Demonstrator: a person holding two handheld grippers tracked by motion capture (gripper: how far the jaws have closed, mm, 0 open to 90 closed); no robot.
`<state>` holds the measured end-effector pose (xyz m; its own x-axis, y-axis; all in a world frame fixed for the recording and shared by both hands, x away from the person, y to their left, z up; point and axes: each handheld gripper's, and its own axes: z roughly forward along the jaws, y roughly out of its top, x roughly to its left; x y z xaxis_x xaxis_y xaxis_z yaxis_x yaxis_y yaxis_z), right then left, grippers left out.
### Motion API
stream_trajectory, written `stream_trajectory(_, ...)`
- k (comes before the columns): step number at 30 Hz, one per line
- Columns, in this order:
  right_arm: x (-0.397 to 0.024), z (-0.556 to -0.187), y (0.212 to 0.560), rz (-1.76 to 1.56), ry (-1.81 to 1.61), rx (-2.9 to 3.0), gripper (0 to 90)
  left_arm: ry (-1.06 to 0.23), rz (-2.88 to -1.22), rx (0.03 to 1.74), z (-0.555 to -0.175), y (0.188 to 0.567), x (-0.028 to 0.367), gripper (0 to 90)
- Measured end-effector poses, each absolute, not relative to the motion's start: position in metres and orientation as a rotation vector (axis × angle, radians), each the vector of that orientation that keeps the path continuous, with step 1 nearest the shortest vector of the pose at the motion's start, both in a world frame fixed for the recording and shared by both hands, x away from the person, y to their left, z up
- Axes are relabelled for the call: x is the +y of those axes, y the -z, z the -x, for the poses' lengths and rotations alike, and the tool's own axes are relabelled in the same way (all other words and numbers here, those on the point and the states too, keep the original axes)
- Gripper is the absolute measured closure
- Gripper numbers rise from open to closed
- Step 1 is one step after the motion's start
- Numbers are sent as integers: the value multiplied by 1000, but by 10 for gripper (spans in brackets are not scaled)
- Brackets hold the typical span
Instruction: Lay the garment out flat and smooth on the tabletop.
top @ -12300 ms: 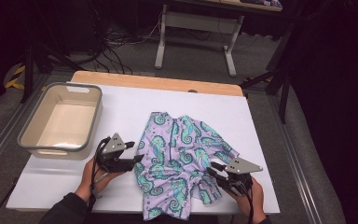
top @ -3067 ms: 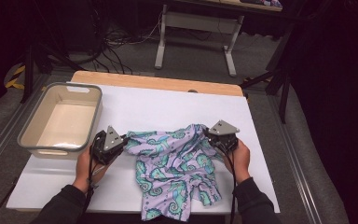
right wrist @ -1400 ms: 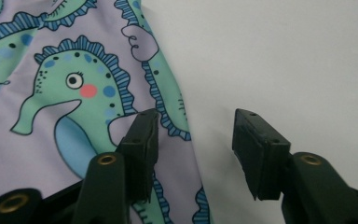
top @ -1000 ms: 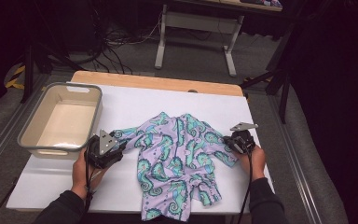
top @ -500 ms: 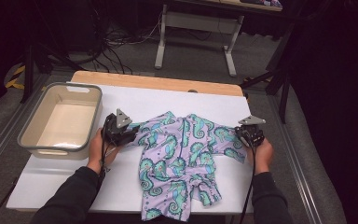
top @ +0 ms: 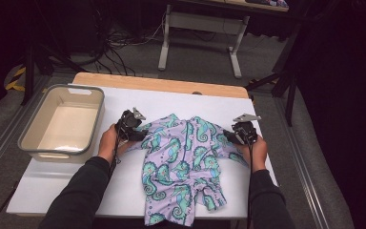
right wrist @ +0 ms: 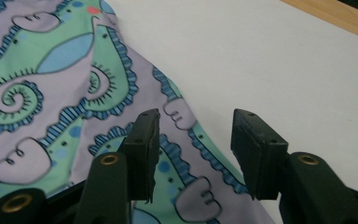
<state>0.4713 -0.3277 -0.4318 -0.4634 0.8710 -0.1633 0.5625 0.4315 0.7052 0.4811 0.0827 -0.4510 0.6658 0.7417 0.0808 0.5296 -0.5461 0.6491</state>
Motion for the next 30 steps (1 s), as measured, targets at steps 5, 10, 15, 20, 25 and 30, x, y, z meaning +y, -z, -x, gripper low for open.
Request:
stream_trajectory(5, -318, -482, 435, -1228, -748, 2202, 495, -395, -2270, 968, -482, 452, 87, 567)
stream_trajectory(10, -320, -493, 441, -1313, -765, 2203, 531, -402, -2296, 943, -481, 451, 83, 799)
stream_trajectory(15, -318, -496, 441, -1332, -806, 2245, 788, -487, -2325, 962, -482, 450, 80, 894)
stream_trajectory(20, -308, -498, 439, -1269, -725, 2229, 892, -563, -2315, 1004, -489, 448, 80, 897)
stream_trajectory(25, -299, -502, 437, -1235, -707, 2184, 892, -599, -2293, 1049, -500, 443, 84, 897)
stream_trajectory(30, -292, -512, 432, -1218, -690, 2158, 892, -590, -2274, 1103, -512, 442, 90, 897)
